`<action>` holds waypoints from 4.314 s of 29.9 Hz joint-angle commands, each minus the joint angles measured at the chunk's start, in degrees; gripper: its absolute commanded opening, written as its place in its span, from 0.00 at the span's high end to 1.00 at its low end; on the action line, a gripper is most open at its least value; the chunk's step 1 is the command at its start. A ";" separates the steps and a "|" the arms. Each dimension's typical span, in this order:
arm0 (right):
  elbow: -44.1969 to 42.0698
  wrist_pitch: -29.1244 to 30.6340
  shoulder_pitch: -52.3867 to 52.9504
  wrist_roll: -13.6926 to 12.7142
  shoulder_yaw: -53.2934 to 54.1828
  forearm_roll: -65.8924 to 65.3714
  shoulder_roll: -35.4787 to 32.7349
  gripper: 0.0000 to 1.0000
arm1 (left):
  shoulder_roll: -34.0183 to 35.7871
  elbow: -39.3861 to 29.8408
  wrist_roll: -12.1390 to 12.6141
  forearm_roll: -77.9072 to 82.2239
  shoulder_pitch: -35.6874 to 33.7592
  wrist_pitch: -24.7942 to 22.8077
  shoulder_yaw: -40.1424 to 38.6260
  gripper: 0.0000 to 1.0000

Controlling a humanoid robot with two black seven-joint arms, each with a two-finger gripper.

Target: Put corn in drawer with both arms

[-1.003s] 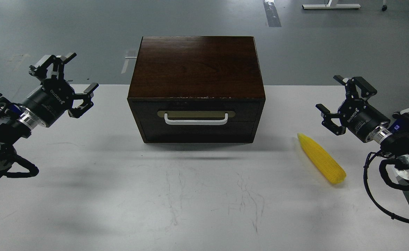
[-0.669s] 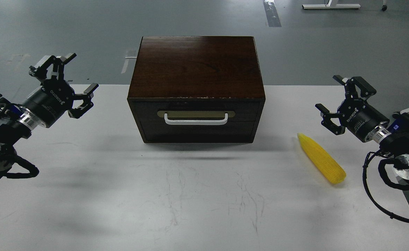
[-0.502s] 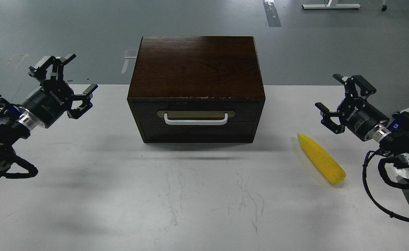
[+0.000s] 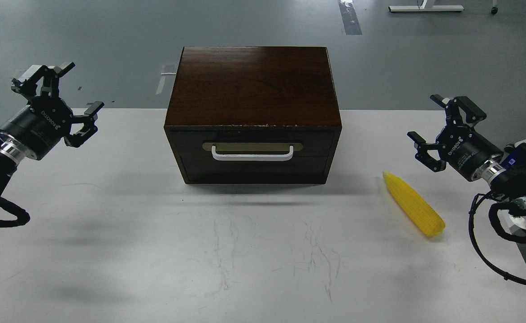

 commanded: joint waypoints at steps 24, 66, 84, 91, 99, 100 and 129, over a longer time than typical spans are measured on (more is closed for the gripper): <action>-0.79 0.00 0.10 0.00 0.09 -0.08 -0.01 0.00 | 9.38 -30.84 -2.55 54.83 -23.99 0.00 -0.64 0.03; -1.40 0.00 0.37 0.00 0.62 -0.17 0.16 0.00 | -18.56 -25.58 -2.55 119.19 -44.47 0.00 32.76 0.02; -1.58 0.00 -0.16 0.00 0.53 -0.17 0.34 0.00 | -20.77 -20.38 -2.55 119.19 -44.30 0.00 34.70 0.02; -1.84 0.00 -0.16 0.00 0.53 -0.17 0.43 0.00 | -20.77 -19.15 -2.55 119.19 -44.47 0.00 36.44 0.02; -2.02 0.00 -0.16 0.00 0.53 -0.17 0.43 0.00 | -21.03 -18.98 -2.55 119.19 -43.95 0.00 37.33 0.02; -2.02 0.00 -0.16 0.00 0.53 -0.17 0.43 0.00 | -21.12 -18.80 -2.55 119.19 -44.03 0.00 37.25 0.02; -2.46 0.00 -0.16 0.00 0.53 -0.17 0.51 0.00 | -23.05 -19.77 -2.55 119.19 -44.21 0.00 39.35 0.02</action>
